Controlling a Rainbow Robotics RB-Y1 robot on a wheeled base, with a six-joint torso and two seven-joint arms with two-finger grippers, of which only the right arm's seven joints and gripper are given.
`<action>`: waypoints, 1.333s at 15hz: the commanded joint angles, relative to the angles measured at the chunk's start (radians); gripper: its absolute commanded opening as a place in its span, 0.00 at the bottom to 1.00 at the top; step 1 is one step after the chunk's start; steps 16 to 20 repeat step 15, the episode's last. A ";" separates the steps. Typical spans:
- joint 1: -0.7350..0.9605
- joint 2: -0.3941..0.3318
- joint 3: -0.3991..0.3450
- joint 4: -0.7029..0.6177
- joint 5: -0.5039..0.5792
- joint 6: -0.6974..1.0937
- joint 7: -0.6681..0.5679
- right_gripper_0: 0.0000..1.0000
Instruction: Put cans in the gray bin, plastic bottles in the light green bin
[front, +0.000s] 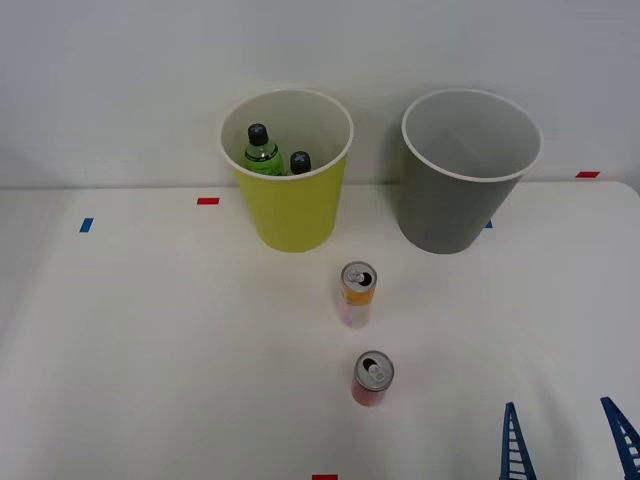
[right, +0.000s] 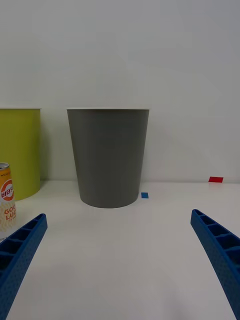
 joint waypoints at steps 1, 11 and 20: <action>0.000 0.000 0.000 0.000 0.000 0.000 0.000 1.00; 0.000 0.000 0.000 0.000 0.000 0.000 0.000 1.00; 0.000 0.000 0.000 0.000 0.000 0.000 0.000 1.00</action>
